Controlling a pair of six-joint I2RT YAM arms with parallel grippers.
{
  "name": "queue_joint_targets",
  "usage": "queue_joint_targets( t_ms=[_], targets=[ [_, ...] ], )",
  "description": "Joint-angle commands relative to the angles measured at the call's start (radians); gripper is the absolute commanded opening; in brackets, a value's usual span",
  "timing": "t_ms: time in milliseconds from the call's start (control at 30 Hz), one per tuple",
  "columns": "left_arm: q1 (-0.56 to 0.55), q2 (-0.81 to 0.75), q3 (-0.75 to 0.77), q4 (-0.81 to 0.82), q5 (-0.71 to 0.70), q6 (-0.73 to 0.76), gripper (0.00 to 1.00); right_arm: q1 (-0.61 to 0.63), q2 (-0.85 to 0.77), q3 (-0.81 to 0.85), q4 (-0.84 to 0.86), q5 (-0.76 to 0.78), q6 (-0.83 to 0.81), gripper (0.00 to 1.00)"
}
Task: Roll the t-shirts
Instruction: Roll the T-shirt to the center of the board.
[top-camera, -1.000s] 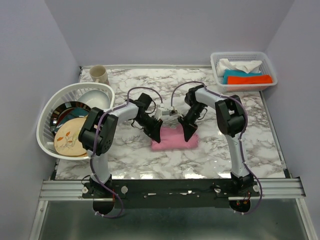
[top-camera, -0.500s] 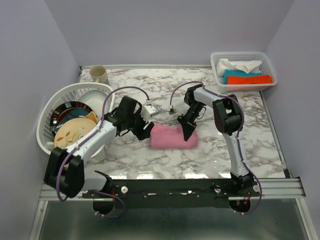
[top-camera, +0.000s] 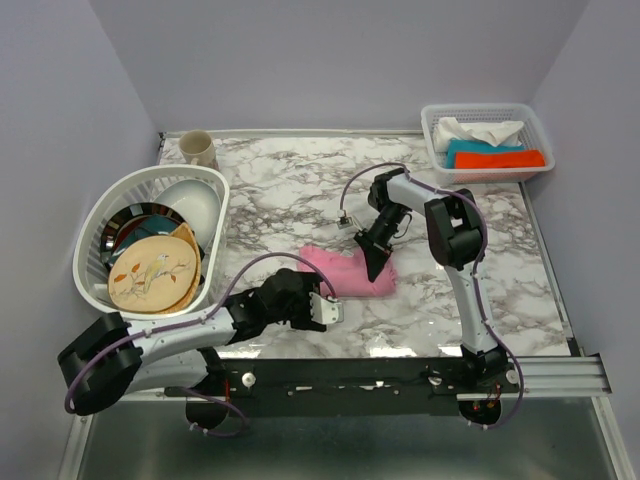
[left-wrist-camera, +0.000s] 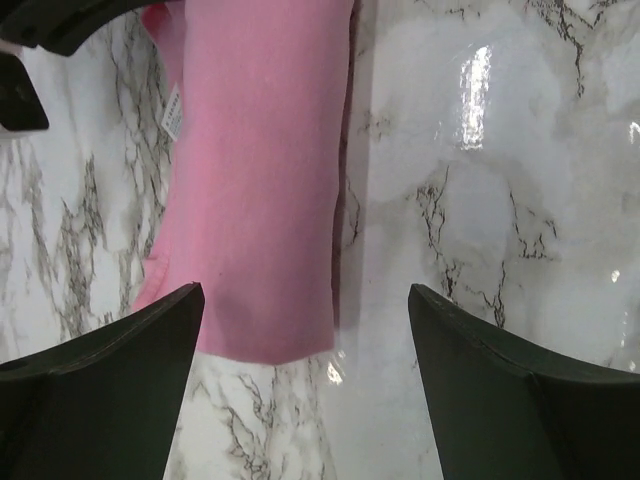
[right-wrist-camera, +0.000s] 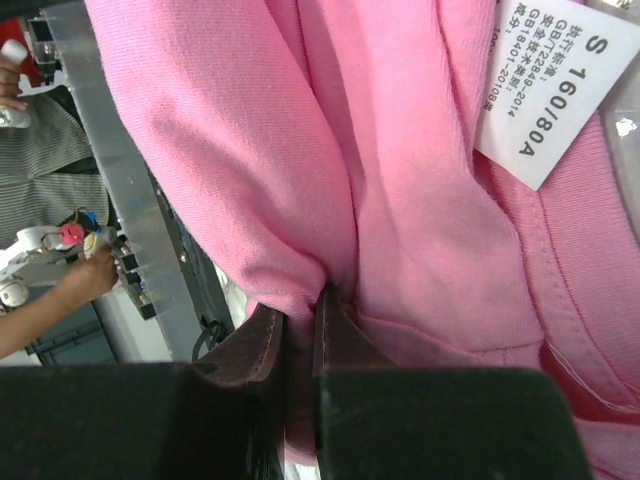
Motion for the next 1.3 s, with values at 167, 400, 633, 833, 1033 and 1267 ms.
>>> queue_joint_targets(
  t_ms=[167,400,633,833,1033,1267],
  targets=[
    [-0.087,0.160,-0.038,0.256,-0.154,0.109,0.84,-0.007,0.083,0.009,-0.013,0.154,-0.015,0.10],
    [-0.087,0.270,-0.004,0.184,-0.196,0.127,0.75,-0.005,0.083,0.009,-0.013,0.149,-0.017,0.10],
    [-0.087,0.373,0.034,0.109,-0.152,0.158,0.59,-0.010,0.078,0.004,-0.013,0.144,-0.024,0.17],
    [-0.078,0.491,0.175,-0.116,-0.075,0.152,0.44,-0.022,0.025,-0.053,0.048,0.120,0.006,0.69],
    [-0.058,0.589,0.325,-0.349,0.049,0.152,0.29,-0.079,-0.133,-0.068,0.111,0.037,0.075,1.00],
    [0.009,0.648,0.488,-0.587,0.273,0.120,0.13,-0.200,-0.455,-0.180,0.316,0.066,0.176,1.00]
  ],
)
